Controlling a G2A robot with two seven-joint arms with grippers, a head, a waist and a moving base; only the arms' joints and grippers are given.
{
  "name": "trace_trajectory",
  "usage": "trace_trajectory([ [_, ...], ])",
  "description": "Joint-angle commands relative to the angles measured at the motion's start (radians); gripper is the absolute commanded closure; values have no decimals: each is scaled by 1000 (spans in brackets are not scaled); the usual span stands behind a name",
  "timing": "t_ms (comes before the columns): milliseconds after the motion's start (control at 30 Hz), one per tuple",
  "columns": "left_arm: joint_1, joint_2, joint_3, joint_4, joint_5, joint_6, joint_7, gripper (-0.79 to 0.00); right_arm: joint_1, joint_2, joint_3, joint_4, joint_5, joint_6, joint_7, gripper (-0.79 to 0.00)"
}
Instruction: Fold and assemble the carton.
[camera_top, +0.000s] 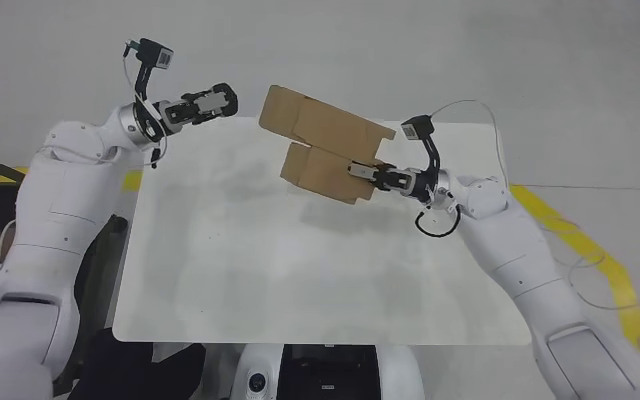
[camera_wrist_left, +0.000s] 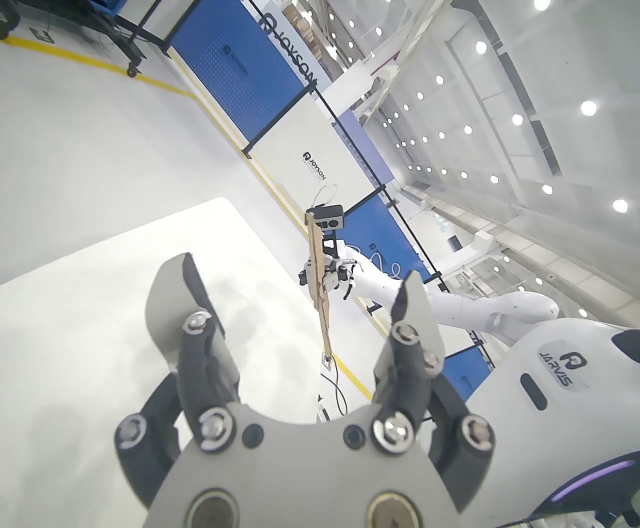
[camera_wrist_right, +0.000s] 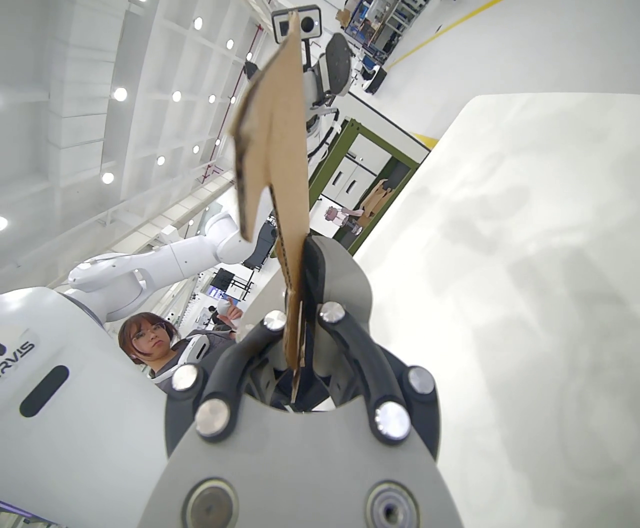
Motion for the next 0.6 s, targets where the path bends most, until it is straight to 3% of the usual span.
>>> trace_trajectory([
  [0, 26, 4, -14, -27, 30, 6, 34, -785, -14, 5, 16, -32, -38, 44, -43, 0],
  [167, 91, 5, -25, -101, 83, 18, 114, -785, -73, 14, 54, -132, -95, 161, -179, 0],
  [433, 149, -9, -1, -159, 107, 44, 178, -785, -140, 12, 102, -203, -99, 223, -358, 0],
  [567, 164, -16, 7, -171, 98, 14, 202, -785, -146, 6, 99, -200, -122, 250, -424, 0],
])
